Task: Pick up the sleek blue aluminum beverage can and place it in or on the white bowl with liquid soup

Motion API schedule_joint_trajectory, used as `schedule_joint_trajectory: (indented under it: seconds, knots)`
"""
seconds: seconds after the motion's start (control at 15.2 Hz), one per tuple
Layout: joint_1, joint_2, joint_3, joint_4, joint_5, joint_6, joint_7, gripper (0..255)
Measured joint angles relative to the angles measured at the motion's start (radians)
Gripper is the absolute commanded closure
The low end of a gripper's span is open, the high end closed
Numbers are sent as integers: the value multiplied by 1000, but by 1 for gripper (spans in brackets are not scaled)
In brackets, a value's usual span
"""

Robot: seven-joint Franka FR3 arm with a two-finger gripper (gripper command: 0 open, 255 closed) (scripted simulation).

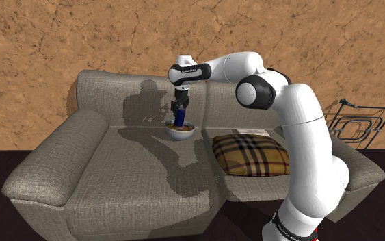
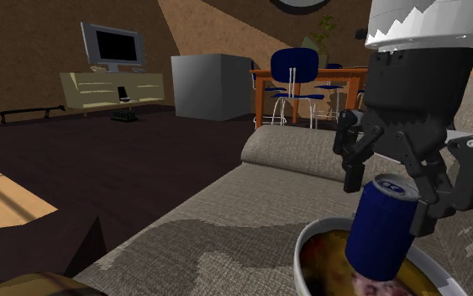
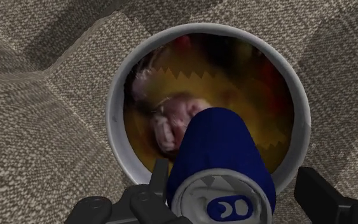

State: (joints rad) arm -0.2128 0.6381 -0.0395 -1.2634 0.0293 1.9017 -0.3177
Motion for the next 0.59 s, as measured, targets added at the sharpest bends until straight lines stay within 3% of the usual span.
schedule_joint_trajectory:
  seconds: [0.33, 0.59]
  knots:
    - [1, -8, 0, -2, -1, -9, 1, 0]
    - [0, -24, -1, 75, -1, -100, 1, 0]
